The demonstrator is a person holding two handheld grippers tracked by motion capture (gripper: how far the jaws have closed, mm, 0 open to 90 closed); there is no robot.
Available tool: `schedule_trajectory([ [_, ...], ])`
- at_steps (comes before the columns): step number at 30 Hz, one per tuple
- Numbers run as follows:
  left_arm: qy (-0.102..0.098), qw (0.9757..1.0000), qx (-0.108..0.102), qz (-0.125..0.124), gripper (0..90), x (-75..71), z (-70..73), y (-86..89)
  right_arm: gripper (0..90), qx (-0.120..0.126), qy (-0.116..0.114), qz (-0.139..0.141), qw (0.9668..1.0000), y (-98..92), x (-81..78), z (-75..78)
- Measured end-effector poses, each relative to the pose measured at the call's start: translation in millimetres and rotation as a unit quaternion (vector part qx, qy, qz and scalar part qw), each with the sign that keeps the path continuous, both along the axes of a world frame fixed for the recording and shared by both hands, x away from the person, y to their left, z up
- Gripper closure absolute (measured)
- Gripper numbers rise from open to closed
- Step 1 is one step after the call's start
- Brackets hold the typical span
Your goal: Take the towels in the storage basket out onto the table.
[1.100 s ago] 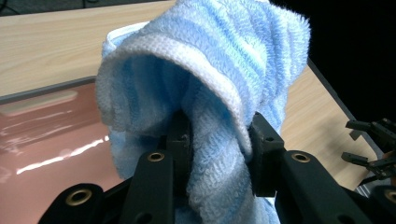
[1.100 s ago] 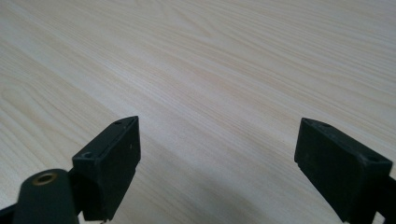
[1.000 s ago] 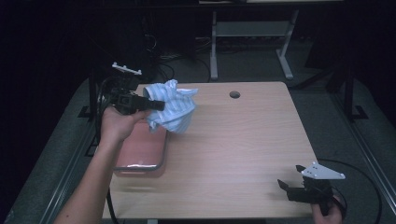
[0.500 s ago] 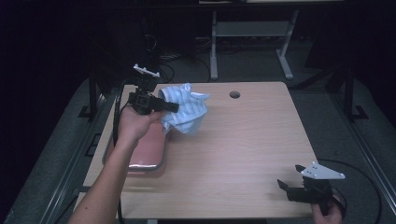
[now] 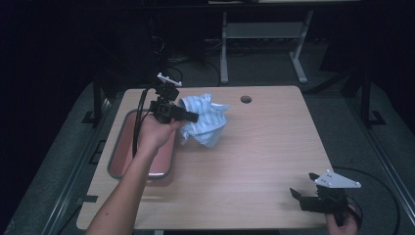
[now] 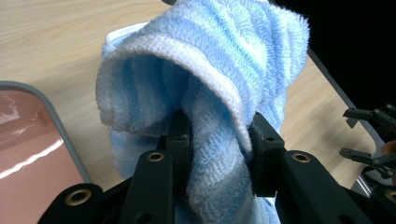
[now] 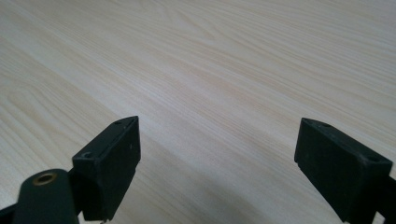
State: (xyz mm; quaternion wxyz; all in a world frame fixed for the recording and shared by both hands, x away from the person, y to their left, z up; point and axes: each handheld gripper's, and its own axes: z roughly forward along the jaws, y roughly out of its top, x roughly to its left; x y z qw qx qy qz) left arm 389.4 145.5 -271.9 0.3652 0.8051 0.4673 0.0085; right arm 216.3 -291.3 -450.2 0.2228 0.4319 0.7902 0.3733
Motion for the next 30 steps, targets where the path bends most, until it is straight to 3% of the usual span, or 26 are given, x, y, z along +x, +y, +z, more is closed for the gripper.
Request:
schedule_trajectory([
  [5, 0.004, 1.0000, -0.005, -0.007, 66.2, 2.2, -5.3, -9.7, 13.8, 0.003, 0.002, -0.003, 1.0000, -2.2, 1.6, -1.5],
  [11, 0.009, 0.9998, 0.011, -0.015, 66.2, 5.1, -15.4, -22.0, 13.8, 0.002, 0.000, 0.001, 1.0000, -1.2, 0.7, -0.6],
  [17, 0.018, 0.9996, 0.008, -0.021, 65.5, 8.7, -23.3, -35.5, 13.8, 0.003, -0.001, 0.003, 1.0000, -0.6, 0.1, 0.2],
  [30, 0.035, 0.9982, 0.026, -0.042, 65.2, 13.5, -45.1, -64.5, 13.8, 0.012, -0.012, -0.015, 0.9997, -10.4, -3.6, 4.4],
])
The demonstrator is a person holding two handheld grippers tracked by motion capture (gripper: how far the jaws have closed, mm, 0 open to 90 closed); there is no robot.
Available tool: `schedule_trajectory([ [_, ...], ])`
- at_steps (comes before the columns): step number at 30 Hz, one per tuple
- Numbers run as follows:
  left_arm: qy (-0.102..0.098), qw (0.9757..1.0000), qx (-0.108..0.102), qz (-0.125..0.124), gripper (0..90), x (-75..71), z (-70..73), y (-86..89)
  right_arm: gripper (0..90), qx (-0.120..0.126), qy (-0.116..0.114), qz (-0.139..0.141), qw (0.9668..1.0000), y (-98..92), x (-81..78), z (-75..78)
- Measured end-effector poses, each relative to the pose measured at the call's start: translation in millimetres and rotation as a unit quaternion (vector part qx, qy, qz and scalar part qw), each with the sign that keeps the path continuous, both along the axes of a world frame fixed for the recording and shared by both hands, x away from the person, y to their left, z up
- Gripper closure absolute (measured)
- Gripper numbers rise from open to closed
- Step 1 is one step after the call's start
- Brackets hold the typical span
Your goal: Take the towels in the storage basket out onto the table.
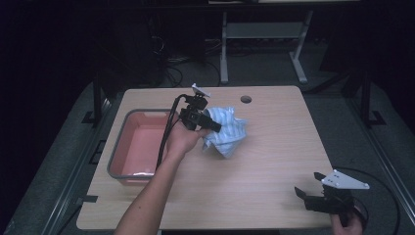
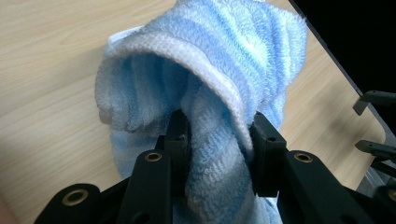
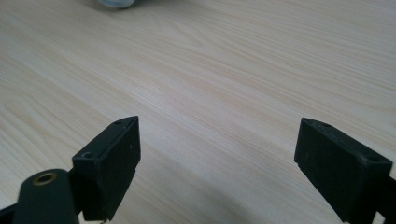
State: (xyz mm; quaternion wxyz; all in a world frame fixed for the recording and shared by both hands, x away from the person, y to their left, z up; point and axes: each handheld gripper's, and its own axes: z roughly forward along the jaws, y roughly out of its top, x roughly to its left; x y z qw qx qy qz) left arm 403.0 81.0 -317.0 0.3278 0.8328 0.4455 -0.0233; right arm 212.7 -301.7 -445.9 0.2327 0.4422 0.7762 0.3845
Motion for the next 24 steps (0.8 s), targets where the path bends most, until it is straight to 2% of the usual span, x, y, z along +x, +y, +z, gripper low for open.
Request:
schedule_trajectory([
  [12, 0.007, 1.0000, 0.006, -0.001, 65.2, 6.8, -17.7, -21.1, 13.8, 0.002, 0.000, -0.003, 1.0000, -0.9, -0.4, 0.0],
  [13, 0.007, 0.9999, 0.012, -0.005, 65.2, 7.3, -19.4, -22.5, 13.8, 0.002, 0.001, -0.003, 1.0000, -0.6, -0.4, -0.1],
  [17, 0.011, 0.9995, 0.027, -0.013, 65.1, 8.0, -30.0, -30.7, 13.8, 0.001, 0.000, 0.000, 1.0000, 0.3, -0.2, -0.1],
  [19, 0.017, 0.9995, 0.023, -0.012, 65.1, 8.4, -37.3, -34.0, 13.8, 0.002, 0.000, -0.001, 1.0000, 0.4, -0.3, -0.1],
  [21, 0.019, 0.9992, 0.033, -0.015, 65.0, 9.1, -43.9, -36.2, 13.8, 0.002, 0.000, -0.001, 1.0000, 0.0, -0.2, -0.4],
  [24, 0.024, 0.9991, 0.031, -0.012, 64.8, 8.2, -52.7, -40.7, 13.8, 0.002, 0.001, -0.001, 1.0000, -0.2, -0.4, -0.4],
])
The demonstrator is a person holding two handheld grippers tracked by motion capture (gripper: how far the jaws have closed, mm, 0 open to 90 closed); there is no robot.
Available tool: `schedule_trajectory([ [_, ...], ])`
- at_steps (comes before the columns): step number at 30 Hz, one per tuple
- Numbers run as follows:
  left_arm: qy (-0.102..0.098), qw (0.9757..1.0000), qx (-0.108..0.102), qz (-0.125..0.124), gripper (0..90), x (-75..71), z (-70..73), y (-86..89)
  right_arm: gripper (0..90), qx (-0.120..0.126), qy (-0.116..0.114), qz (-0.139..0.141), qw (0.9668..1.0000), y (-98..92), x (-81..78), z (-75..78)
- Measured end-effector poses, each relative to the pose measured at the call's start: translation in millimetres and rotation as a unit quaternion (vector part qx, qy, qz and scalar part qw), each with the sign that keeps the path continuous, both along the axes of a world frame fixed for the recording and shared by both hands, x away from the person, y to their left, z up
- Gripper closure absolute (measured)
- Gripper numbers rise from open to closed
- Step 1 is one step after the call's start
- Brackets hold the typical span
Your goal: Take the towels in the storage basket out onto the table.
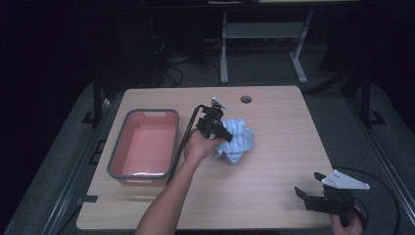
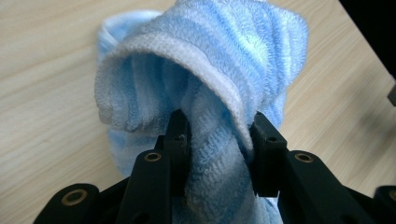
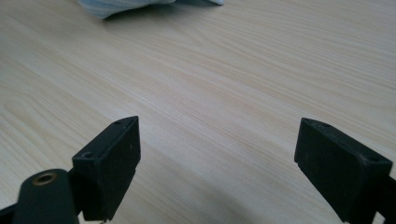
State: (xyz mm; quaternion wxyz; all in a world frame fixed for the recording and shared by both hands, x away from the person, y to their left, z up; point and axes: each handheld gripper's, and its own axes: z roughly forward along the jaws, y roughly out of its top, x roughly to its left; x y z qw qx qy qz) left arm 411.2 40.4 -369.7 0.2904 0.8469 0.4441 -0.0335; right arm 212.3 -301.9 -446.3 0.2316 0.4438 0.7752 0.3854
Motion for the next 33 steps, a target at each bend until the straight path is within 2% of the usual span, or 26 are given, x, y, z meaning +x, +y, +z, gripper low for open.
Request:
schedule_trajectory([
  [4, 0.005, 0.9999, 0.010, -0.008, 64.5, -0.5, -6.9, -1.3, 13.8, -0.001, -0.001, 0.000, 1.0000, 0.0, 0.0, 0.0],
  [5, 0.005, 1.0000, 0.005, 0.000, 64.5, -1.5, -9.7, -3.3, 13.8, -0.001, 0.000, 0.000, 1.0000, 0.4, 0.0, -0.1],
  [19, 0.020, 0.9995, 0.023, -0.012, 63.7, -5.8, -39.3, -13.0, 13.8, -0.004, 0.000, 0.004, 1.0000, 4.3, 0.3, -1.1],
  [20, 0.021, 0.9996, 0.018, -0.010, 63.6, -7.0, -42.0, -15.0, 13.8, -0.004, 0.000, 0.003, 1.0000, 4.3, 0.3, -1.1],
  [22, 0.020, 0.9995, 0.019, -0.018, 63.5, -7.9, -44.0, -16.3, 13.8, -0.004, 0.000, 0.003, 1.0000, 4.1, 0.3, -1.1],
  [28, 0.020, 0.9996, 0.017, -0.013, 62.4, -9.5, -45.9, -17.1, 13.8, -0.005, 0.001, 0.004, 1.0000, 4.8, 0.5, -1.3],
  [33, 0.013, 0.9997, 0.017, -0.014, 57.5, -10.5, -46.4, -17.0, 13.8, -0.006, 0.000, 0.006, 1.0000, 5.7, 0.8, -1.6],
])
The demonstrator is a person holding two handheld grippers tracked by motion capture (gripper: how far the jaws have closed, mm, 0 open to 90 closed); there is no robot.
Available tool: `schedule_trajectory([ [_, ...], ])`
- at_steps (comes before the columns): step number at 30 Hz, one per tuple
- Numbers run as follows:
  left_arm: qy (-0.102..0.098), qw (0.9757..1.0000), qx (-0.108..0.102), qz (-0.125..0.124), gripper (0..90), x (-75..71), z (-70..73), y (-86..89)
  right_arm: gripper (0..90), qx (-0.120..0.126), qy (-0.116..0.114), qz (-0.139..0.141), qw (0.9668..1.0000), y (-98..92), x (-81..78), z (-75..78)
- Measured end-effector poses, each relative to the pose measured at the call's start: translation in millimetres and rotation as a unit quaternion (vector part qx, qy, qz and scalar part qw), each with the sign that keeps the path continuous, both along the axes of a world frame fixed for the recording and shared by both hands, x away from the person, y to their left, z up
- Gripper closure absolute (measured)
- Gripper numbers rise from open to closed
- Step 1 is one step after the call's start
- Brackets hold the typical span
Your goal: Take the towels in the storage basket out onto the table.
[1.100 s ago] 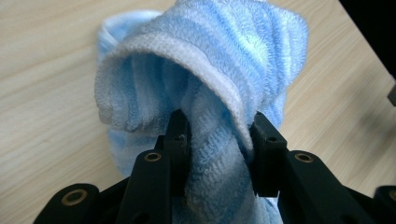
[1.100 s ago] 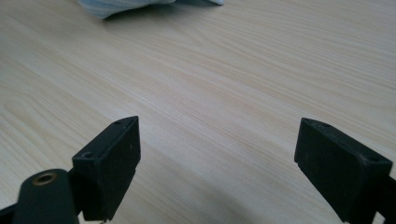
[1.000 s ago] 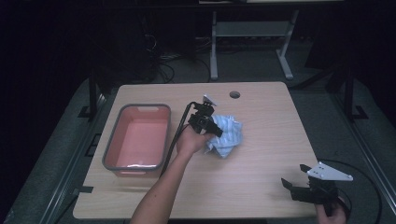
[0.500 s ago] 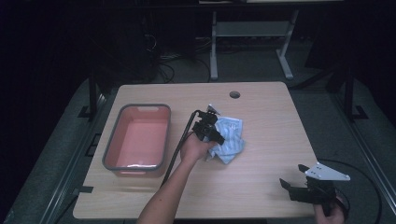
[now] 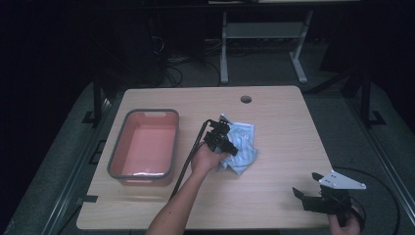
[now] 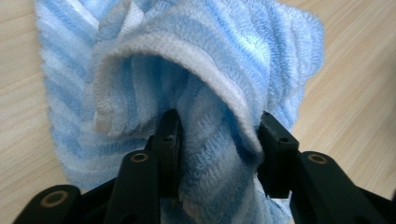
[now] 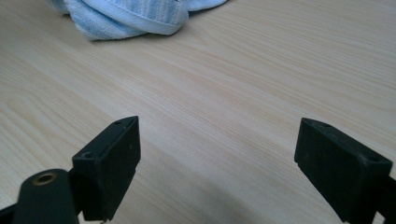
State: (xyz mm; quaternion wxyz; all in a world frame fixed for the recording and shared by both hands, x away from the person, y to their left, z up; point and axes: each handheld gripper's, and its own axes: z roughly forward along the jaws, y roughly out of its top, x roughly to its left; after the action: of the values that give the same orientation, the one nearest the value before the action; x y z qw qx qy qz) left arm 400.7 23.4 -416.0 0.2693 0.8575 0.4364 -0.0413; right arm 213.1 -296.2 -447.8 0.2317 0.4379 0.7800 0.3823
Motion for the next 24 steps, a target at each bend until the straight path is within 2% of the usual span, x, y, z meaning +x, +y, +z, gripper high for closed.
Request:
schedule_trajectory([
  [9, 0.000, 1.0000, 0.005, 0.001, 59.5, 0.2, -7.6, -4.6, 13.8, 0.000, 0.000, 0.000, 1.0000, 0.0, -0.3, 0.1],
  [10, -0.002, 0.9999, 0.009, -0.005, 59.4, 0.8, -8.4, -4.5, 13.8, -0.001, 0.000, 0.000, 1.0000, -0.1, -0.2, 0.0],
  [16, -0.016, 0.9997, 0.016, -0.005, 58.0, 0.2, -11.9, -10.8, 13.8, -0.002, 0.001, 0.002, 1.0000, 0.9, -0.2, 0.1],
  [21, -0.017, 0.9997, 0.017, -0.003, 56.5, 1.6, -11.2, -13.3, 13.8, -0.003, 0.000, 0.003, 1.0000, 1.6, -0.1, 0.1],
  [23, -0.017, 0.9998, 0.006, 0.007, 55.4, 2.1, -11.5, -14.2, 13.8, -0.004, 0.000, 0.005, 1.0000, 2.5, 0.0, 0.1],
  [24, -0.015, 0.9998, 0.009, 0.002, 54.5, 3.2, -11.1, -13.3, 13.8, -0.005, 0.002, 0.005, 1.0000, 3.3, -0.1, 0.0],
])
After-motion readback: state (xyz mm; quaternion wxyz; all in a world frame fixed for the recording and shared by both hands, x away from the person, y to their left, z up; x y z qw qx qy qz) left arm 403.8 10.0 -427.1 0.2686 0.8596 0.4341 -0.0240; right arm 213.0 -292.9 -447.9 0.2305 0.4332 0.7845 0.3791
